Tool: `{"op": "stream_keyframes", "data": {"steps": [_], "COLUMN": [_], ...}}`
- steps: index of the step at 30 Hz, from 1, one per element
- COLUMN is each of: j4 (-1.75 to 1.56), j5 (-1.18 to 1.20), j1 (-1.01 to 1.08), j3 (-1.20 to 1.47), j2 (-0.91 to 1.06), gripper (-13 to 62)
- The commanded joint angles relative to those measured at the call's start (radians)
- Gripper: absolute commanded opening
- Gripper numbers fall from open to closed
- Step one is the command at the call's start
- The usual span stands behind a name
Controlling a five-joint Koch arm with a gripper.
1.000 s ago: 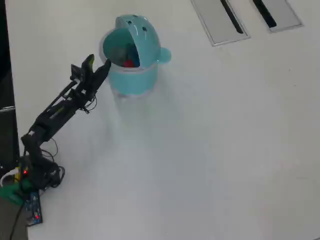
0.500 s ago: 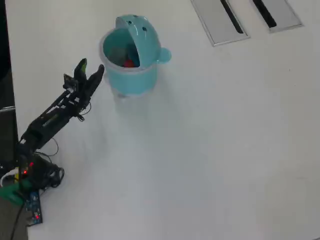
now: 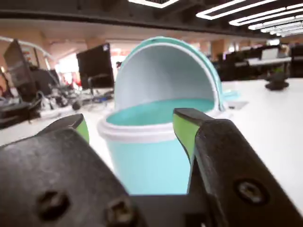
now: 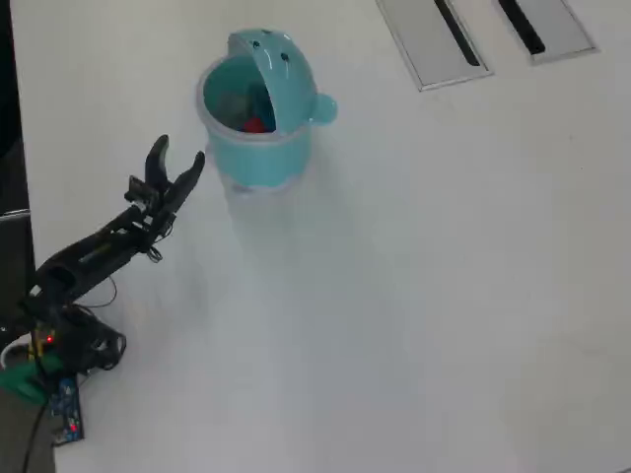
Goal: Grasp RGB lego blocks and put them in the bin one by one.
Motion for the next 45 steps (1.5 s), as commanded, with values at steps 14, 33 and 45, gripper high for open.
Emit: {"op": "stream_keyframes", "data": {"steps": [14,33,45], "j4": [-0.206,-0.341,-0.399], "j5": [0.193,0.437,0.522], "j1": [0.063,0.179,0.183], "j3": [0.103,0.339,0.488], "j2": [0.143,0.261,0.39], "gripper": [33.2,33.1,33.1]}}
